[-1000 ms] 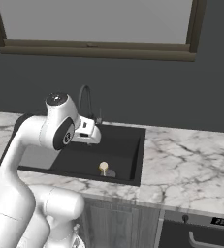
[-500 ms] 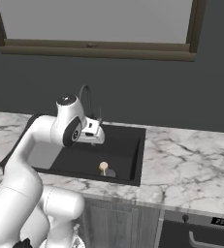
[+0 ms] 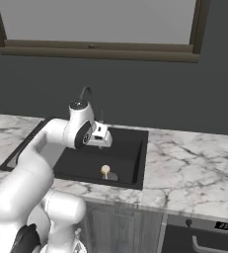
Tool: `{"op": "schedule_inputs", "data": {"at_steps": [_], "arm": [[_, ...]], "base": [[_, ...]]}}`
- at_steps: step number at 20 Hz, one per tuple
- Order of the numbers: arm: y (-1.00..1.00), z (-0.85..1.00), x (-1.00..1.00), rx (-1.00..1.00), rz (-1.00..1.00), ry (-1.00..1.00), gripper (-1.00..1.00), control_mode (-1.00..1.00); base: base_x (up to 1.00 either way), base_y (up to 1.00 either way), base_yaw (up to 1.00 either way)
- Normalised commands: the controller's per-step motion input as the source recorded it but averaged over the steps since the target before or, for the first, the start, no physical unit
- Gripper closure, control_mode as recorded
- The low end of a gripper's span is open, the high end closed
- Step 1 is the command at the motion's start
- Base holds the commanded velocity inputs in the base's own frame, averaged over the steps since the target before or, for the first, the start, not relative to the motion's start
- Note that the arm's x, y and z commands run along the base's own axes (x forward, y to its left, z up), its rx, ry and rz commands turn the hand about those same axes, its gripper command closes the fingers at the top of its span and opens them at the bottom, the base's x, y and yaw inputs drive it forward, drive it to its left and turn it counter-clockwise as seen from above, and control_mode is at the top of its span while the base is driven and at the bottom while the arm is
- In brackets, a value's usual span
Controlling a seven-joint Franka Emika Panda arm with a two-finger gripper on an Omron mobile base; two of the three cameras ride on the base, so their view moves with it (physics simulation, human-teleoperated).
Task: Pick up the soap dispenser and dish brush from the sink, and place them back in the cabinet, and close the cabinet doors.
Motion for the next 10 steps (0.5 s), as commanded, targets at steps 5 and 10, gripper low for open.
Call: {"op": "schedule_inputs", "data": {"at_steps": [5, 10], "arm": [[-0.09, -0.31, 0.39, 0.03, 0.00, 0.00, -1.00, -1.00], [-0.07, -0.28, 0.41, 0.01, 0.00, 0.00, -1.00, -1.00]], "base": [[0.00, 0.00, 0.00], [0.00, 0.00, 0.00]]}}
